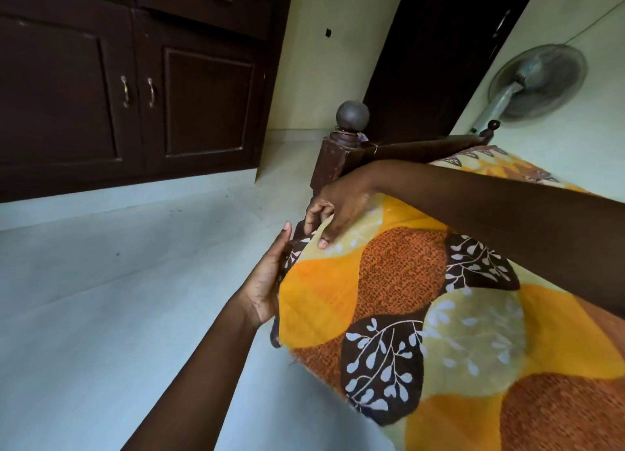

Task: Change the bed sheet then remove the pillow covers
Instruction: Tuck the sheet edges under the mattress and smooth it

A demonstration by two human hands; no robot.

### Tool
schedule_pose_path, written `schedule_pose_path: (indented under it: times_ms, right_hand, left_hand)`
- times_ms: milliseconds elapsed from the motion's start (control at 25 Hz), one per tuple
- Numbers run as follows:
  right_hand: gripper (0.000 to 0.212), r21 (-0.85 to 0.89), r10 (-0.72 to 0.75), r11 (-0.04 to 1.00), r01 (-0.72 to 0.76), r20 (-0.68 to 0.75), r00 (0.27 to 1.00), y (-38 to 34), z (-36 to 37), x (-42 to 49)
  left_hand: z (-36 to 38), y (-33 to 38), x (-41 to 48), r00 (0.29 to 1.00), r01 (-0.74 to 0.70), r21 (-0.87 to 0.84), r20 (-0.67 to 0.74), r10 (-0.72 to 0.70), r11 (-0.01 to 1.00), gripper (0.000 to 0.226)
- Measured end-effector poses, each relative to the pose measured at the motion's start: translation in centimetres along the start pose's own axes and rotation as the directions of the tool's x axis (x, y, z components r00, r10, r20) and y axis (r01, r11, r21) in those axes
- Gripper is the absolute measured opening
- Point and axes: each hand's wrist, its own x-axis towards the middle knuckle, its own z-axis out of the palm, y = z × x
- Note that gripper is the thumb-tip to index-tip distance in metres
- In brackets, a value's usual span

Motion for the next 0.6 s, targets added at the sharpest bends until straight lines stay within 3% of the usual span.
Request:
schedule_pose_path:
  times_ms: [200,240,320,400,520,600]
  right_hand:
    - [0.041,-0.055,-0.012,0.998,0.013,0.005,1.000,-0.6,0.8,2.3]
    - [0.041,-0.076,-0.009,0.997,0.010,0.011,1.000,-0.6,0.9,2.6]
    - [0.038,-0.071,0.007,0.997,-0.006,0.014,1.000,-0.4,0.8,3.1]
    - [0.034,-0.051,0.038,0.998,-0.038,0.014,0.999,0.2,0.5,3.5]
    - [0.035,-0.042,0.073,0.997,-0.072,0.016,0.997,1.0,0.3,4.1]
    - [0.033,-0.046,0.084,0.996,-0.083,0.025,0.996,1.5,0.4,4.6]
  left_hand:
    - [-3.8,-0.1,0.0,0.987,-0.078,0.409,-0.096,0.128,0.909,0.030]
    - [-3.9,0.0,-0.1,0.987,-0.076,0.445,-0.094,0.131,0.892,0.032]
    - [-4.7,-0.2,0.5,0.987,-0.077,0.503,-0.083,0.137,0.861,0.059]
    - [-5.2,-0.7,1.2,0.988,-0.087,0.511,-0.067,0.140,0.855,0.072]
    - [-5.2,-1.2,1.7,0.995,-0.092,0.418,-0.002,0.102,0.904,0.031]
    - [-5.0,-1.5,1.8,0.996,-0.086,0.332,0.025,0.082,0.939,0.025]
